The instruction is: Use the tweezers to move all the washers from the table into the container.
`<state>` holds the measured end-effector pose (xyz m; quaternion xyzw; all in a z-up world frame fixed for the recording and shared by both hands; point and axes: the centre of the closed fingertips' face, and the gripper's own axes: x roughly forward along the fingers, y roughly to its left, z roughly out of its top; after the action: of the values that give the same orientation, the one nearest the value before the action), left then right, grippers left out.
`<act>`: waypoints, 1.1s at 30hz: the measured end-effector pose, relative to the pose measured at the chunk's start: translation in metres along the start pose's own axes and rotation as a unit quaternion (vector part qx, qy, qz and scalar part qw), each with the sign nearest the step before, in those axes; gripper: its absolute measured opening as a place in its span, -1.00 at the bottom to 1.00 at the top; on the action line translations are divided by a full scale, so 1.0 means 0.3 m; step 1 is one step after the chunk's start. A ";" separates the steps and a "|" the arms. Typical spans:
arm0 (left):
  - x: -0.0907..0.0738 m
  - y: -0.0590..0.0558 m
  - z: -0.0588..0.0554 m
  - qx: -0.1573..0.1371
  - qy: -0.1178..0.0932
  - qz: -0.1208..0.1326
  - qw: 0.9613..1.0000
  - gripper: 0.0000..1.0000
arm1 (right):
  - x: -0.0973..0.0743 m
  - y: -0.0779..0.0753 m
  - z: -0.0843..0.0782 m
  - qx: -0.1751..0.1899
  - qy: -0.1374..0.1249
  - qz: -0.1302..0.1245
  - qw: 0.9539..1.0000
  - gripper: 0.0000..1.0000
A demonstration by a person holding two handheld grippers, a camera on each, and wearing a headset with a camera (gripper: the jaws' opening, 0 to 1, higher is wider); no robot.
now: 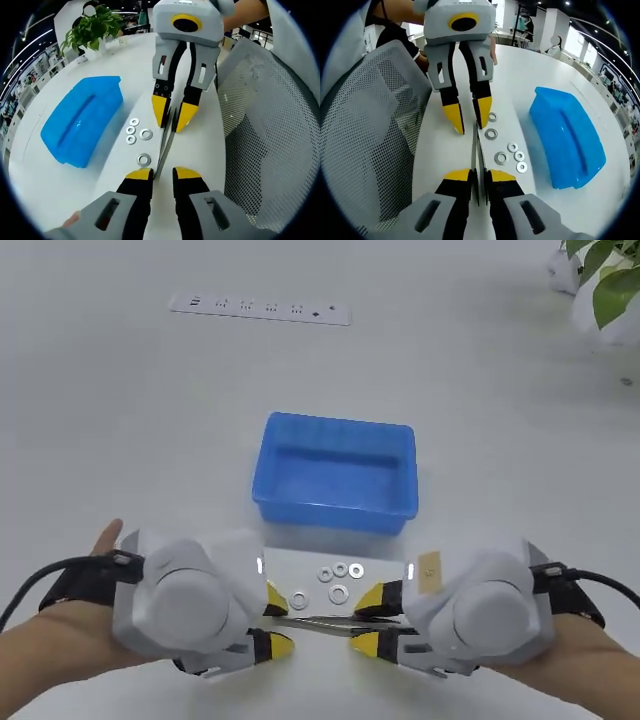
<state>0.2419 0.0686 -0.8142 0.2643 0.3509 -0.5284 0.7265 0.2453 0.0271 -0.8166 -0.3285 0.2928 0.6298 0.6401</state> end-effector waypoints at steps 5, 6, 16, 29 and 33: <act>0.003 0.003 0.003 0.003 0.010 -0.001 1.000 -0.67 | 0.001 0.001 -0.003 -0.006 0.006 -0.001 1.000 -0.78; 0.005 0.001 0.004 0.009 0.012 -0.002 1.000 -0.69 | 0.002 0.001 -0.002 -0.008 0.007 -0.001 1.000 -0.79; 0.007 0.003 0.007 0.048 0.028 -0.001 0.998 -0.89 | 0.006 -0.006 0.006 -0.055 0.015 -0.002 0.998 -0.84; -0.059 -0.016 0.025 0.034 0.037 -0.032 0.998 -0.90 | 0.001 0.014 0.035 -0.073 -0.008 -0.012 0.997 -0.86; -0.091 -0.010 0.032 0.037 0.034 -0.027 0.998 -0.90 | -0.011 0.012 0.065 -0.072 -0.033 -0.016 0.997 -0.87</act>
<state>0.2360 0.0763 -0.7866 0.2995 0.3623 -0.5512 0.6894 0.2407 0.0404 -0.8023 -0.3570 0.2199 0.6497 0.6341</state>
